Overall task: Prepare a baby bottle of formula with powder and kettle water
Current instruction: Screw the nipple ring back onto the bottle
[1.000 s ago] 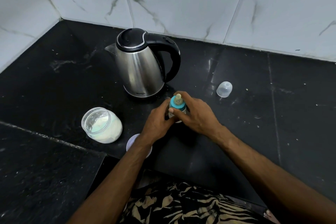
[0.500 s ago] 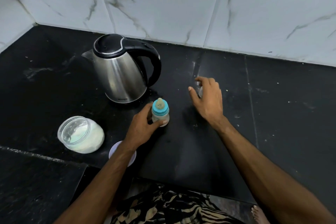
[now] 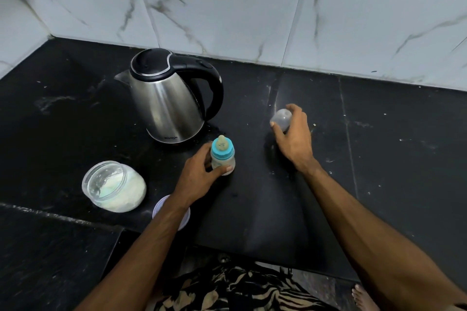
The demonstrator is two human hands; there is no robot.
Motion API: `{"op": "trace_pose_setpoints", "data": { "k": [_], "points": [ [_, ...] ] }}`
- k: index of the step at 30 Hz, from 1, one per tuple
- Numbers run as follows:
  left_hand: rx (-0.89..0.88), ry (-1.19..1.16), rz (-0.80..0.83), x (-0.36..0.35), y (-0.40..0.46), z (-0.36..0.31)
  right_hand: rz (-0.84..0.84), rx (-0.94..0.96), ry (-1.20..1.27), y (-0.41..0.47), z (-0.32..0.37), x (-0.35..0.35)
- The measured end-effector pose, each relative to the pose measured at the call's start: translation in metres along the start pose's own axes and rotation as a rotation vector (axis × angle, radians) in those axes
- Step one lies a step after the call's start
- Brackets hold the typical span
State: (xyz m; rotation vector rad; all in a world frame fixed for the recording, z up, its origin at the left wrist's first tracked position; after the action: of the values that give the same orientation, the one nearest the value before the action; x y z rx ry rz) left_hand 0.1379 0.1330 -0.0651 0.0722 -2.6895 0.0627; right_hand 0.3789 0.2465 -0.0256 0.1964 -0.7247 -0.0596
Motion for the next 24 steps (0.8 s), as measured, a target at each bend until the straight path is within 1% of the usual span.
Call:
{"op": "trace_pose_setpoints", "data": {
  "k": [2,5,7,9,12,15,17,24],
  "points": [
    [0.002,0.009,-0.007,0.001,-0.001,0.000,0.009,0.077,0.223,-0.003,0.032,0.007],
    [0.002,0.020,-0.020,0.001,-0.002,-0.002,0.133,0.254,0.380,-0.022,0.091,0.008],
    [0.003,0.016,-0.023,0.001,-0.002,-0.002,0.232,0.360,0.386,-0.040,0.119,0.001],
    [0.005,-0.010,-0.016,0.000,-0.002,0.000,0.306,0.434,0.327,-0.054,0.135,-0.010],
    [0.009,-0.040,-0.019,0.000,-0.004,-0.002,0.366,0.498,0.209,-0.067,0.143,-0.026],
    [0.008,-0.046,-0.031,0.002,-0.007,-0.008,0.377,0.530,0.107,-0.073,0.140,-0.039],
    [0.006,-0.047,-0.034,0.003,-0.008,-0.008,0.369,0.535,0.085,-0.076,0.134,-0.045],
    [0.007,-0.007,-0.038,0.004,-0.010,-0.011,0.229,0.498,0.208,-0.088,0.116,-0.057]
  ]
}}
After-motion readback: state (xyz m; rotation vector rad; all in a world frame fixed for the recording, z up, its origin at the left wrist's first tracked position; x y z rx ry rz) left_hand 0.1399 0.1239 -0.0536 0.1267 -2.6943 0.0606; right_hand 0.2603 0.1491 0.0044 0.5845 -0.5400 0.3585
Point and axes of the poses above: each hand's wrist, its own y-axis towards the middle knuckle, its own x-axis out of the back of the hand, z = x × y, the point moved 9 cm from there along y, towards the middle knuckle, and after that the axes turned 1 degree about y, right-handed, at the moved point
